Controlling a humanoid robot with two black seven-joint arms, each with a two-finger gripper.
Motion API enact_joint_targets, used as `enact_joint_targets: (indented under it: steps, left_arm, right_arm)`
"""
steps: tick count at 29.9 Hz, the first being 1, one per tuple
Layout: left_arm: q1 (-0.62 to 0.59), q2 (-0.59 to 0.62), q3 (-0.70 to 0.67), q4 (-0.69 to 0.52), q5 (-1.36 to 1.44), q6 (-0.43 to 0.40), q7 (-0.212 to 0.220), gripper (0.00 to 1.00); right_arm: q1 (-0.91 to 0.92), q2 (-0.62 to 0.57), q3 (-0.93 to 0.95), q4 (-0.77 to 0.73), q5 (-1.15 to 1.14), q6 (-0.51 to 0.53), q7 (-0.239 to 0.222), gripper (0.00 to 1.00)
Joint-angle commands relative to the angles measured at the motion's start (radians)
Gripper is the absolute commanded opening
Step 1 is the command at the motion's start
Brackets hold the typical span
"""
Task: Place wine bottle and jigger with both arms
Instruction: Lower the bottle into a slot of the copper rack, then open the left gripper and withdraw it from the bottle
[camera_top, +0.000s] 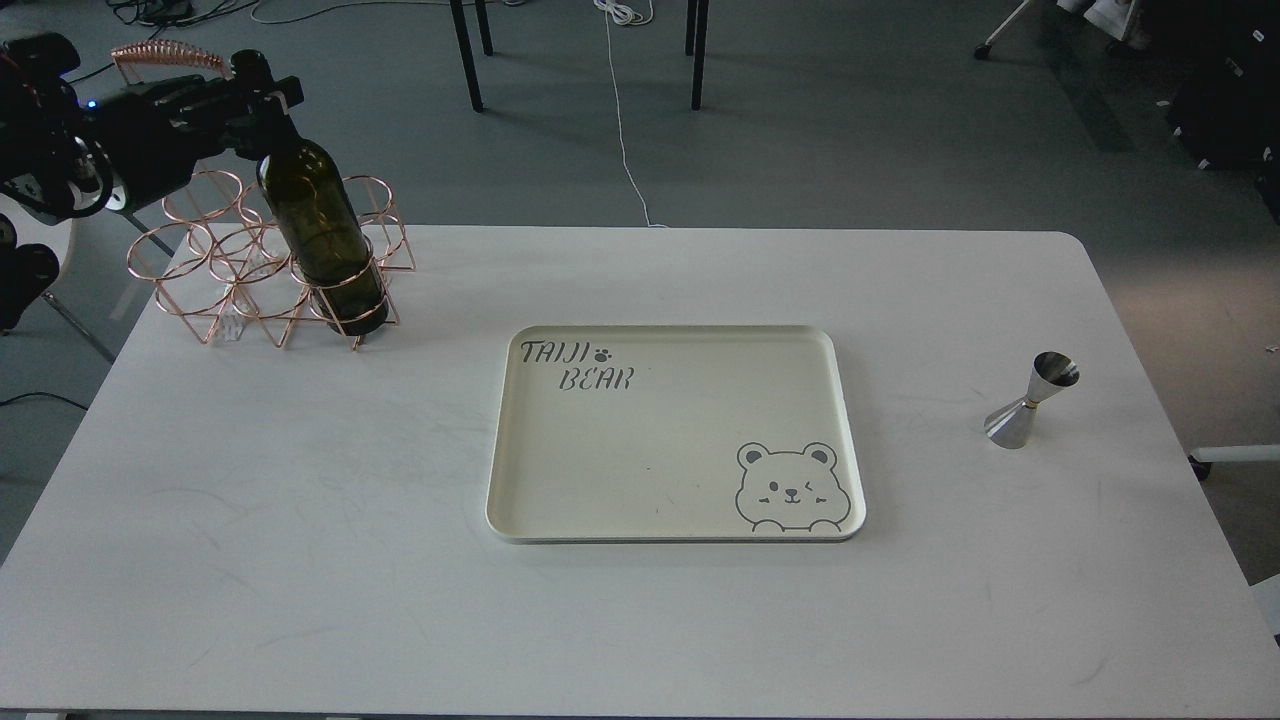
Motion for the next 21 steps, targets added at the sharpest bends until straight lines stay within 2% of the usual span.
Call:
enact_joint_targets:
  steps: [1,5,9,12,17,21]
  left_arm:
    - [-0.002,-0.012,-0.002,0.001,0.001,0.008,0.001,0.73]
    - [-0.001,-0.020,0.000,0.001,0.001,0.013,0.001,0.79]
    - [-0.001,-0.022,-0.002,0.001,0.001,0.015,0.001,0.80]
    - [-0.002,-0.020,-0.017,0.001,-0.011,0.018,0.007,0.87]
    - [-0.013,-0.003,-0.015,0.006,-0.233,0.031,0.004,0.98]
    - [-0.024,0.029,-0.017,0.032,-0.407,0.027,-0.001,0.98]
  right_arm:
    - [0.006,0.000,0.000,0.000,-0.001,0.000,0.000,0.95]
    - [0.011,0.000,-0.001,0.000,0.000,0.000,0.000,0.96]
    - [0.011,0.000,-0.001,0.000,0.000,0.000,0.000,0.96]
    - [0.011,0.000,-0.001,0.000,-0.001,0.000,0.000,0.96]
    - [0.011,0.000,-0.003,0.000,-0.001,0.001,0.000,0.96]
    - [0.009,0.000,-0.001,-0.001,0.000,0.001,0.000,0.96]
